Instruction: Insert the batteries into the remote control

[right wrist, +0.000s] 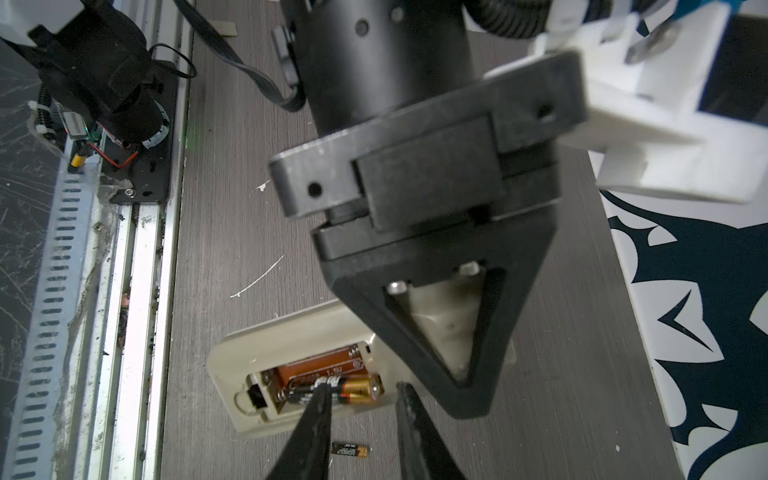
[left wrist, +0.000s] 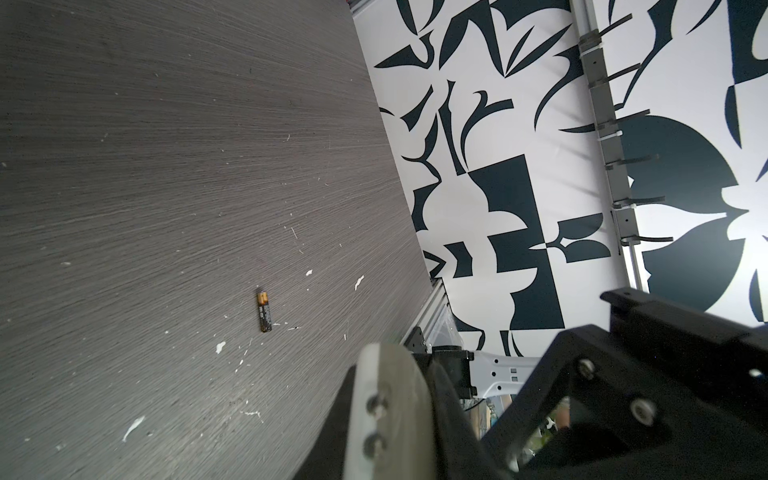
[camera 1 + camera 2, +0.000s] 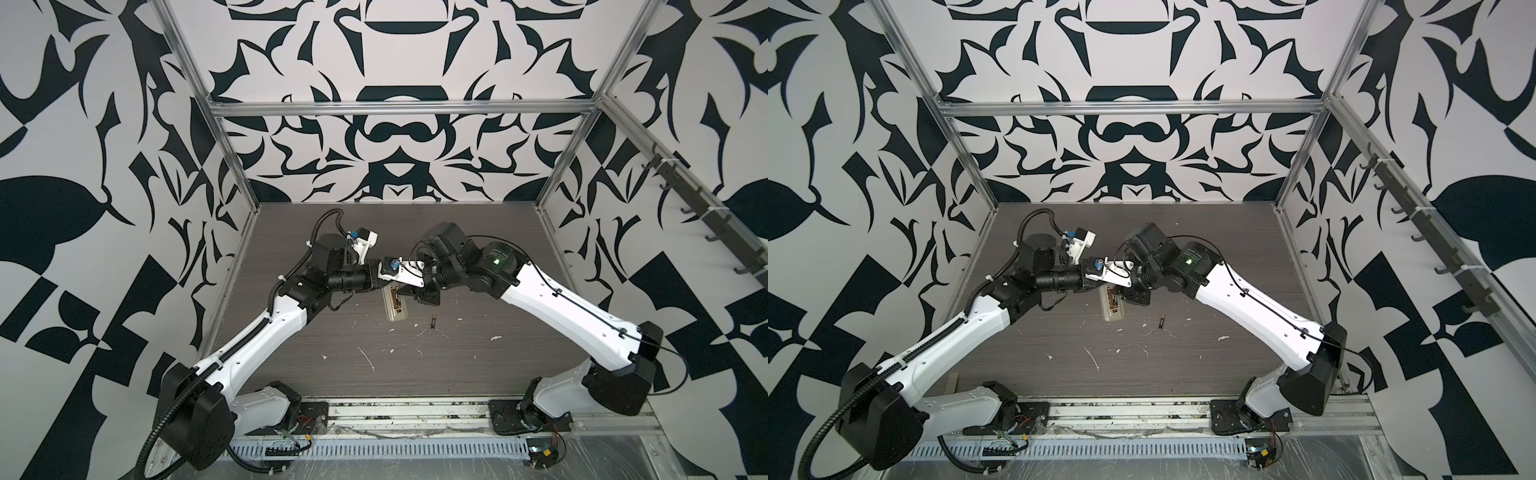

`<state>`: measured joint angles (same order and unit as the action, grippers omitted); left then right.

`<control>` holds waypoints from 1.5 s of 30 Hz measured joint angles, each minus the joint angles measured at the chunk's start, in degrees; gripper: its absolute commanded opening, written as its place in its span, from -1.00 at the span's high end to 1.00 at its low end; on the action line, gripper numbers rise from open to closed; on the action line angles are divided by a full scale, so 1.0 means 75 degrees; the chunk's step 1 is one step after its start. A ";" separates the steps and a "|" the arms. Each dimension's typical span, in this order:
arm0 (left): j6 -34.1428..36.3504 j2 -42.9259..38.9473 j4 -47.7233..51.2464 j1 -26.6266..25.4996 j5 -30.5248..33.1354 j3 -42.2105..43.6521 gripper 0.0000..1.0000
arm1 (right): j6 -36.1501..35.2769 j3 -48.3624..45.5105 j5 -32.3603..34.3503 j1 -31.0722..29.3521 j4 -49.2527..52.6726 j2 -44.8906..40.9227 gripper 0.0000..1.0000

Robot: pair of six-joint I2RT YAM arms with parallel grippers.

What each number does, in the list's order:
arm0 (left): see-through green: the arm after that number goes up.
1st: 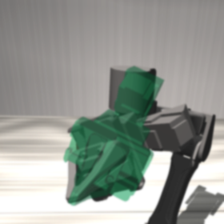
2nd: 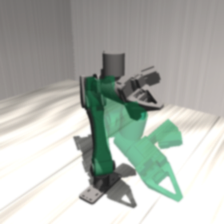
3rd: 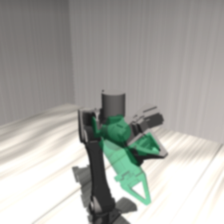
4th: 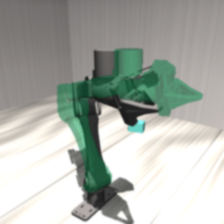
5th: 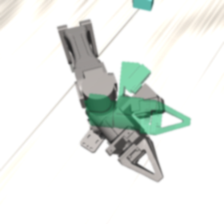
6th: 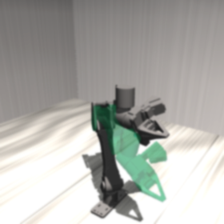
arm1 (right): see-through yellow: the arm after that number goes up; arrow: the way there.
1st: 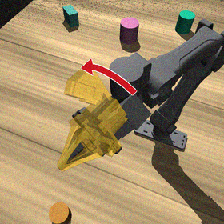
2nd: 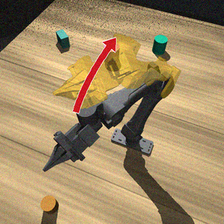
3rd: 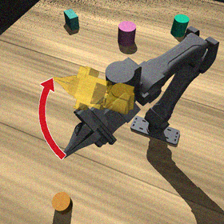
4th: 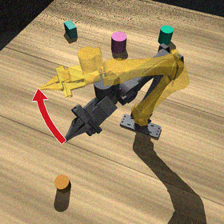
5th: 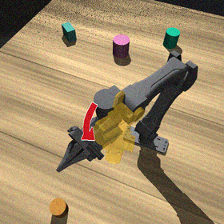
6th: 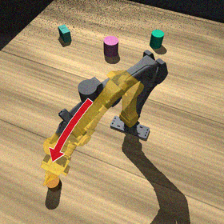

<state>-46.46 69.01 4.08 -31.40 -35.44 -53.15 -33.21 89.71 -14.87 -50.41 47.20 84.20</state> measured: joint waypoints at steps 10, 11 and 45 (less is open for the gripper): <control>0.0000 0.0000 0.0000 0.0000 0.0000 0.0000 1.00 | 0.0020 -0.0169 -0.0058 0.0000 -0.0090 0.0000 0.47; 0.0000 0.0000 0.0000 0.0000 0.0000 0.0000 1.00 | 0.0029 -0.0181 -0.0058 0.0000 -0.0096 0.0000 0.49; 0.0064 0.0023 0.0242 0.0020 0.0152 0.0020 1.00 | -0.0254 -0.0289 0.0536 -0.0283 -0.0163 0.0152 0.66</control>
<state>-45.98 69.19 5.89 -31.24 -34.30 -52.99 -35.11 87.55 -10.85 -52.53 45.98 85.34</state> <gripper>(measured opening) 0.240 0.174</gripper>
